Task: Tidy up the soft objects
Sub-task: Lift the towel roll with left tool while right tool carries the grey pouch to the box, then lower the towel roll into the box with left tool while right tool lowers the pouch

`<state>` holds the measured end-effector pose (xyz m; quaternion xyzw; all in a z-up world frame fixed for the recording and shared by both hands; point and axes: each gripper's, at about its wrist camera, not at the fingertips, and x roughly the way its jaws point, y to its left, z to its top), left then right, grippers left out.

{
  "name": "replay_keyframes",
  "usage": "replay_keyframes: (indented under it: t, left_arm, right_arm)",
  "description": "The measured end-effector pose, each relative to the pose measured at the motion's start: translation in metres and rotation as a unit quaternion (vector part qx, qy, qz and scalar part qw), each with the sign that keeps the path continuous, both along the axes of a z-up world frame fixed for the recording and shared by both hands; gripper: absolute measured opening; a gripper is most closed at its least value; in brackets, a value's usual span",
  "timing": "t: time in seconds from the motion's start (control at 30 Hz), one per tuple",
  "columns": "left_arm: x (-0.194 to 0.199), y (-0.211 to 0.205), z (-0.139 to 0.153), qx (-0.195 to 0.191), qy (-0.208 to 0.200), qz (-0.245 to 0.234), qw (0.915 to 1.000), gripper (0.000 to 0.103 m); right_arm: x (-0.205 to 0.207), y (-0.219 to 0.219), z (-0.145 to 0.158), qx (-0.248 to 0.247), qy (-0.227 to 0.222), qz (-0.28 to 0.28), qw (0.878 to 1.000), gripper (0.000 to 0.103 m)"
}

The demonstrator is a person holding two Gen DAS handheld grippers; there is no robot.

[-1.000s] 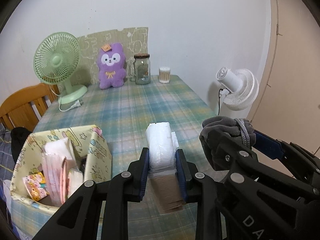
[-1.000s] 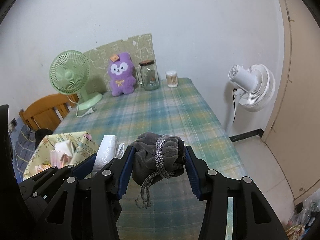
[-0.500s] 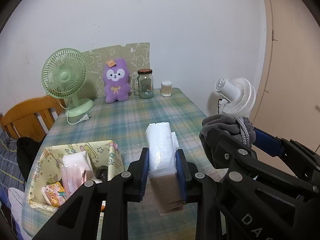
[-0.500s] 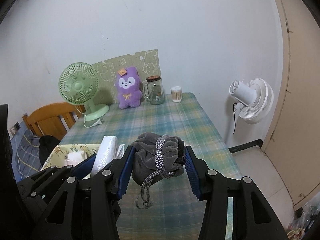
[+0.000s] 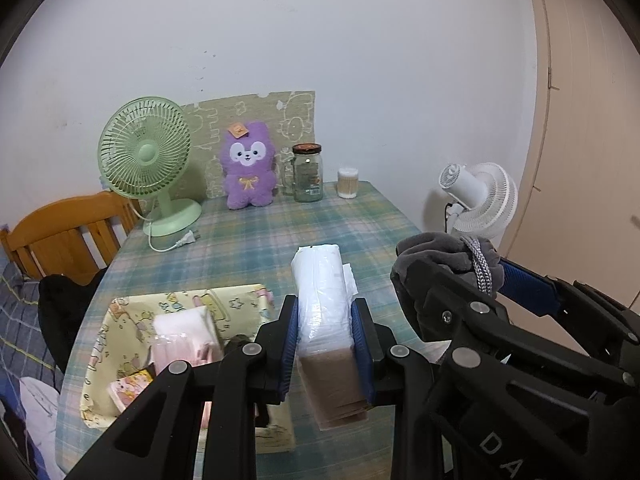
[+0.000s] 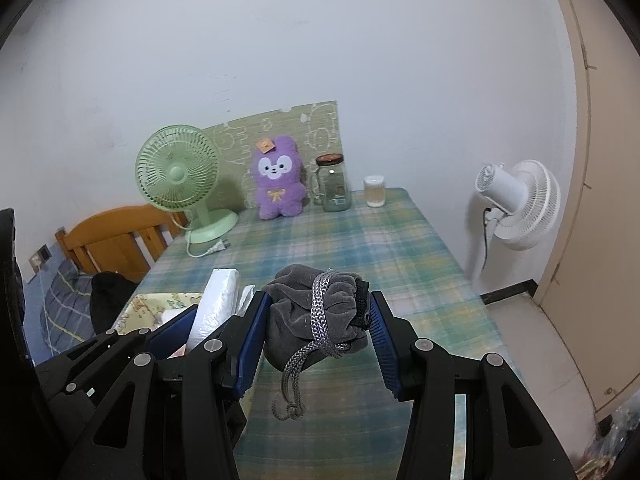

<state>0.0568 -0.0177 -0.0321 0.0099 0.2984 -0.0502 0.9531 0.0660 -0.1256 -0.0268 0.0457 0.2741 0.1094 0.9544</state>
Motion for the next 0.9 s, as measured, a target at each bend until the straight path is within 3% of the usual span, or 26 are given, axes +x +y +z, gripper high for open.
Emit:
replay_keyframes:
  t: [0.9]
  left_arm:
    - [0.026, 0.099, -0.022, -0.006, 0.01, 0.049, 0.9987, 0.026]
  right_arm:
    - [0.039, 0.105, -0.021, -0.022, 0.027, 0.057, 0.998, 0.053]
